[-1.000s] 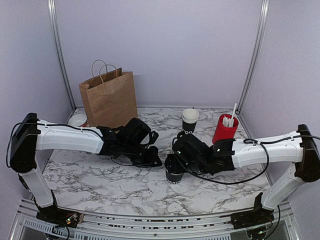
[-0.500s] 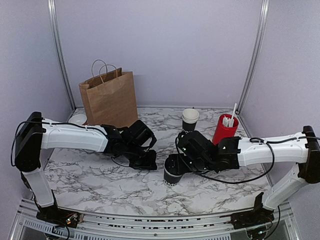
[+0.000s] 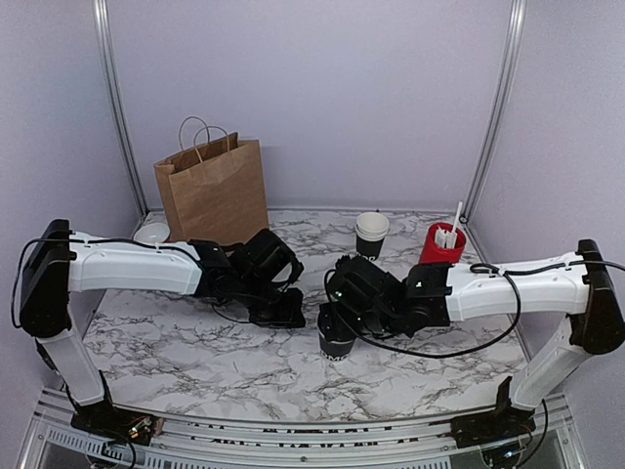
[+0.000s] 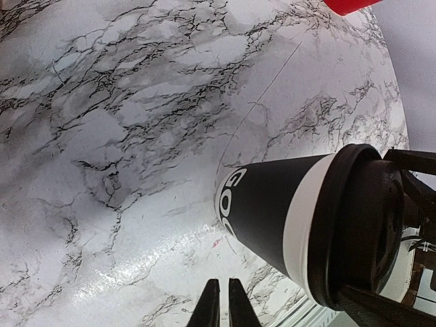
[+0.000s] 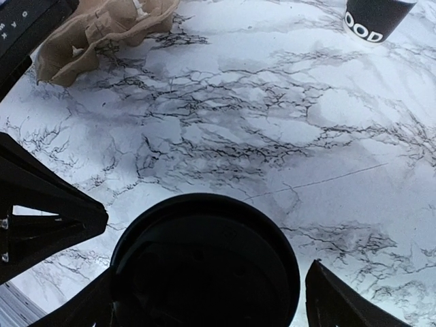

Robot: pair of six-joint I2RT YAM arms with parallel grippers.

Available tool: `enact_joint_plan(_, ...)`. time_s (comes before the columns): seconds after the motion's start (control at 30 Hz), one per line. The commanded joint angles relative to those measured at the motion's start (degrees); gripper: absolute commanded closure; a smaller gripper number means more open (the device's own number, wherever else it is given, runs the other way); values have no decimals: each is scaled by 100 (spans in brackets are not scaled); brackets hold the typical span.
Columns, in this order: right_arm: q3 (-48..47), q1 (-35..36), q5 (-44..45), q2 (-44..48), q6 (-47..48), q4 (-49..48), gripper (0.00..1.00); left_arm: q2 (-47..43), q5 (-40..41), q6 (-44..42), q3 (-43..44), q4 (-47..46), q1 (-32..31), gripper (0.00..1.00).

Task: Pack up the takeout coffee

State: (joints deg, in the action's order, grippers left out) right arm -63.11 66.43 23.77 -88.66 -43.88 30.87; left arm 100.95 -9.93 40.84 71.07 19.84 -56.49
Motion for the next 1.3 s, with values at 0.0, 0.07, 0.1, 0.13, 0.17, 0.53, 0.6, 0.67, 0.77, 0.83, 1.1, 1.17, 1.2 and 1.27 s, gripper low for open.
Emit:
enact_joint_plan(0.0, -368, 118, 433, -62, 25, 610, 12, -250, 87, -116, -75, 161, 33, 93)
enact_joint_plan(0.07, -443, 159, 478, -91, 56, 703, 11, -255, 77, -128, -76, 160, 33, 93)
enact_joint_plan(0.1, -498, 186, 495, -106, 89, 747, 12, -255, 72, -129, -76, 154, 33, 93)
enact_joint_plan(0.13, -546, 204, 497, -131, 133, 773, 12, -263, 66, -132, -79, 156, 33, 93)
enact_joint_plan(0.17, -609, 223, 497, -164, 153, 801, 11, -268, 69, -137, -76, 156, 33, 93)
enact_joint_plan(0.53, -1176, 354, 752, -638, 231, 1420, 14, -381, 32, -164, -139, 120, 68, 93)
enact_joint_plan(0.6, -1270, 383, 785, -707, 233, 1491, 15, -396, 10, -168, -152, 100, 78, 93)
enact_joint_plan(0.67, -1306, 404, 752, -687, 255, 1465, 16, -407, -5, -179, -154, 84, 90, 93)
enact_joint_plan(0.77, -1322, 405, 694, -600, 291, 1422, 16, -418, -30, -190, -158, 61, 95, 93)
enact_joint_plan(0.83, -1334, 405, 703, -565, 308, 1432, 16, -417, -63, -199, -155, 40, 108, 93)
enact_joint_plan(1.1, -1431, 374, 556, -586, 360, 1494, 16, -440, -161, -206, -140, -31, 140, 93)
enact_joint_plan(1.17, -1416, 326, 424, -546, 404, 1437, 17, -451, -216, -208, -134, -56, 138, 93)
enact_joint_plan(1.2, -1396, 299, 339, -525, 432, 1386, 17, -471, -238, -201, -140, -66, 147, 93)
enact_joint_plan(1.27, -1387, 266, 216, -497, 489, 1295, 19, -496, -262, -206, -151, -80, 156, 93)
